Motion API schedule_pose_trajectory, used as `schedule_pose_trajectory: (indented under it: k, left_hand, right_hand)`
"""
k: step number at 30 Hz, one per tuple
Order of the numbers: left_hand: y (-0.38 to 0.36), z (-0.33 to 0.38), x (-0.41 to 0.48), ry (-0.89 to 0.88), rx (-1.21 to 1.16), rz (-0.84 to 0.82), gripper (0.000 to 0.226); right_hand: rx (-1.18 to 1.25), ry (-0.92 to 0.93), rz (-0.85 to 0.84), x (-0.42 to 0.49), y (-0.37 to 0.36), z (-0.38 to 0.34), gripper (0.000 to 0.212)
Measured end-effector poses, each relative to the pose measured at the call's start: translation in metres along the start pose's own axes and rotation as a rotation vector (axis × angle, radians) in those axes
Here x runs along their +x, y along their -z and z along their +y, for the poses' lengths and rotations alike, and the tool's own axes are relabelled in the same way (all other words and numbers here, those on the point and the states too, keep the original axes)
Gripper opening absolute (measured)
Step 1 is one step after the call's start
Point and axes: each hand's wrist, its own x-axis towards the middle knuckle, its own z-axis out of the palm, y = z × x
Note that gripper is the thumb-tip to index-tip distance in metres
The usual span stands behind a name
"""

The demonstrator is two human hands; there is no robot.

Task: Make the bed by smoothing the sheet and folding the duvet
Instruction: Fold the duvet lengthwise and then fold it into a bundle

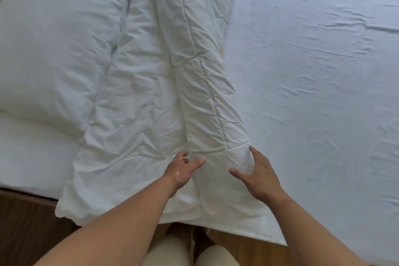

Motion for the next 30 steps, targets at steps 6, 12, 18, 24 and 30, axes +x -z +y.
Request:
schedule_pose_trajectory:
  k: [6,12,18,24,30]
  left_hand:
    - [-0.028,-0.008,0.029,-0.035,-0.21,0.017,0.101]
    - [-0.052,0.005,-0.001,-0.065,-0.504,-0.144,0.049]
    - [-0.015,-0.002,-0.07,-0.225,-0.261,0.192,0.038]
    - [0.097,-0.025,-0.112,-0.307,0.205,0.459,0.067]
    - [0.245,-0.053,-0.11,-0.062,0.446,0.629,0.073]
  right_hand:
    - [0.083,-0.006,-0.003,0.02,-0.037,0.02,0.107]
    - [0.203,0.103,0.042,-0.01,-0.046,0.005,0.034]
    - [0.174,0.171,0.005,-0.061,-0.035,-0.011,0.058]
    - [0.083,0.323,-0.131,-0.096,-0.071,-0.052,0.076]
    - [-0.033,0.377,-0.084,-0.091,-0.104,-0.079,0.074]
